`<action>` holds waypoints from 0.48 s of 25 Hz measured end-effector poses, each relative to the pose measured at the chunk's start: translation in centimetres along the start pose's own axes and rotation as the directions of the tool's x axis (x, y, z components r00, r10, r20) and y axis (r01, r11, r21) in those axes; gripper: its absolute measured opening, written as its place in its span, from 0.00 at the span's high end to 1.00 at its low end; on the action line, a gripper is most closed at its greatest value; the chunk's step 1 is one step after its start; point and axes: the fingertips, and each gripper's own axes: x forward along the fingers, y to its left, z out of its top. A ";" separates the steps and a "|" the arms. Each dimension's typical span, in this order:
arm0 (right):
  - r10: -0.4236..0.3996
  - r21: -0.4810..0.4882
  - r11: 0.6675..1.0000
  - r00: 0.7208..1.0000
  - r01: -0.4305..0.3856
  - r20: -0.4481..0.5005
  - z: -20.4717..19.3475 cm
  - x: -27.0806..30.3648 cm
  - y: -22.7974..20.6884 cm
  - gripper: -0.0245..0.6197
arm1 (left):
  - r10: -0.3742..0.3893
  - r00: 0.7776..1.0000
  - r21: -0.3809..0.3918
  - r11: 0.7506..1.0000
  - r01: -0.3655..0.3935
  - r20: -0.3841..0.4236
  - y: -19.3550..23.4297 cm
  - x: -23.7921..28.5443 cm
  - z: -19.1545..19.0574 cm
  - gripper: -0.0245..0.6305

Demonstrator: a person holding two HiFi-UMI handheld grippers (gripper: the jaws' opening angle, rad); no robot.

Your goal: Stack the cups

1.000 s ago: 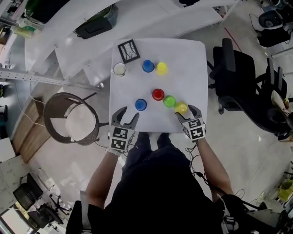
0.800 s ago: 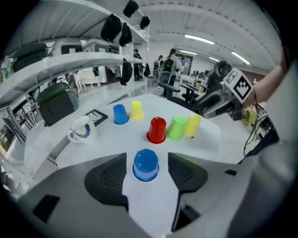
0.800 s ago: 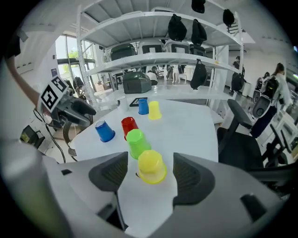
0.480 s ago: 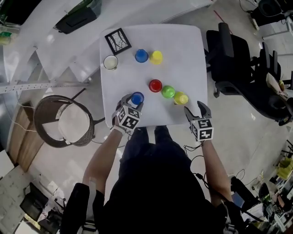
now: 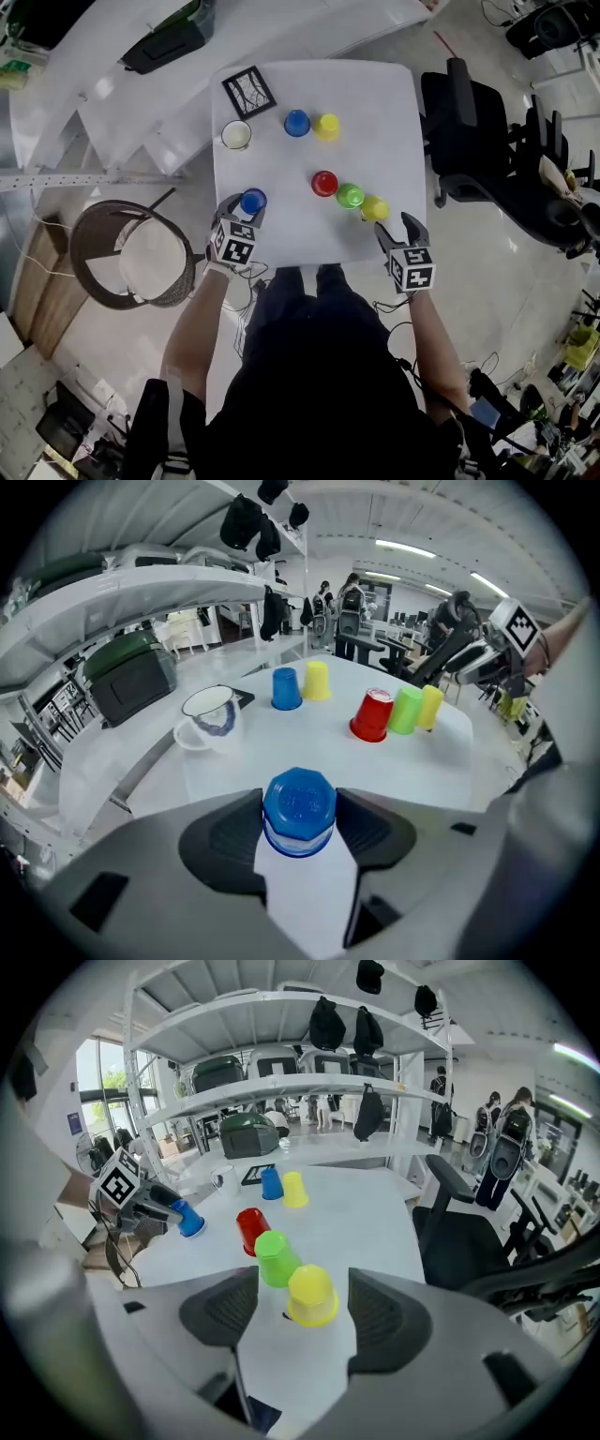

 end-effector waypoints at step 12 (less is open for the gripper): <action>-0.013 0.009 1.000 1.000 0.013 -0.003 0.7 -0.5 0.3 0.50 | 0.017 1.000 -0.067 0.998 -0.017 -0.009 4.2 1.9 -0.1 0.59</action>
